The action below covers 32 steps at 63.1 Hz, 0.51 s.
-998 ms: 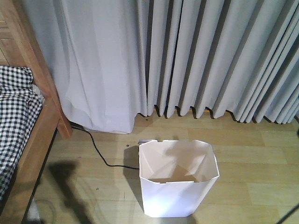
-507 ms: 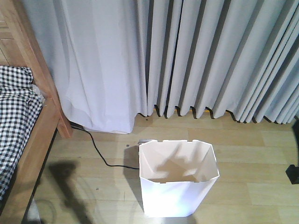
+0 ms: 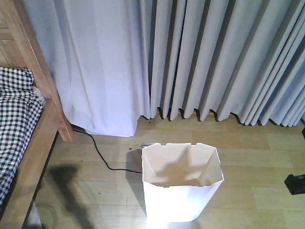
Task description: Move trash bin to bedside with robot
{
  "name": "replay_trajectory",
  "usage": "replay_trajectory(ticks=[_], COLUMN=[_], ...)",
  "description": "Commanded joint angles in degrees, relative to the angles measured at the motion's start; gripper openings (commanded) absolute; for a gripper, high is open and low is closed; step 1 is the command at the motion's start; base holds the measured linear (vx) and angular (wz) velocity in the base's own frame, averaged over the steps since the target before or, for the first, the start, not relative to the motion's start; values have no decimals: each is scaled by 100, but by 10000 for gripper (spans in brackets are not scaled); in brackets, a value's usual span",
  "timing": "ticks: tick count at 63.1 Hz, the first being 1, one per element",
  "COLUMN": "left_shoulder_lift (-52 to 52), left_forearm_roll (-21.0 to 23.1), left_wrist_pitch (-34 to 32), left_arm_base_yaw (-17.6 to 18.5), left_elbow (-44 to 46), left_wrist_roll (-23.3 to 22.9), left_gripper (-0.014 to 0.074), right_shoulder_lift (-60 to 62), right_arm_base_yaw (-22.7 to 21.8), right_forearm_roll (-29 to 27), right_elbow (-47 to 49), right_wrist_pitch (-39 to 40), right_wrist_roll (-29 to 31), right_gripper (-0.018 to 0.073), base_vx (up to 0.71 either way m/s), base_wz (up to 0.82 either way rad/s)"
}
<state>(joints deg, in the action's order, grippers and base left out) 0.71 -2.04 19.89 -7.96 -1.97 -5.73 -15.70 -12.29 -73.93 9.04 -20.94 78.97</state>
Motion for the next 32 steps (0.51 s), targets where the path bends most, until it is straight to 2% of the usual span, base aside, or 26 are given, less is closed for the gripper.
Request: replay_trajectory(ticks=[1, 7, 13, 16, 20, 26, 28, 32], left_shoulder_lift=[81, 81, 81, 81, 81, 81, 81, 81], left_forearm_roll=[13, 13, 13, 13, 13, 13, 13, 13], left_wrist_pitch=[-376, -376, -376, -376, -376, -376, -376, -376], left_arm_base_yaw=[17, 17, 17, 17, 17, 17, 17, 17], left_elbow=[-19, -19, -19, -19, -19, -19, -19, -19], left_wrist_roll=[-25, -25, -25, -25, -25, -25, -25, -25], left_gripper=[-6, -6, -6, -6, -6, -6, -6, -6], right_shoulder_lift=[-34, -34, -34, -34, -29, 32, 67, 167], right_arm_base_yaw=[-14, -14, -14, -14, -14, -14, -14, -14], right_forearm_roll=[-115, -149, -506, -422, 55, 994, 1364, 2307], right_elbow=[162, 162, 162, 162, 162, 162, 162, 162], right_wrist_pitch=[92, 244, 502, 620, 658, 675, 708, 873], right_wrist_roll=[37, 41, 41, 24, -160, -843, -1192, -2262], right_gripper=[-9, -9, -9, -9, -9, -9, -9, -9], base_vx=[0, 0, 0, 0, 0, 0, 0, 0], base_wz=[0, 0, 0, 0, 0, 0, 0, 0])
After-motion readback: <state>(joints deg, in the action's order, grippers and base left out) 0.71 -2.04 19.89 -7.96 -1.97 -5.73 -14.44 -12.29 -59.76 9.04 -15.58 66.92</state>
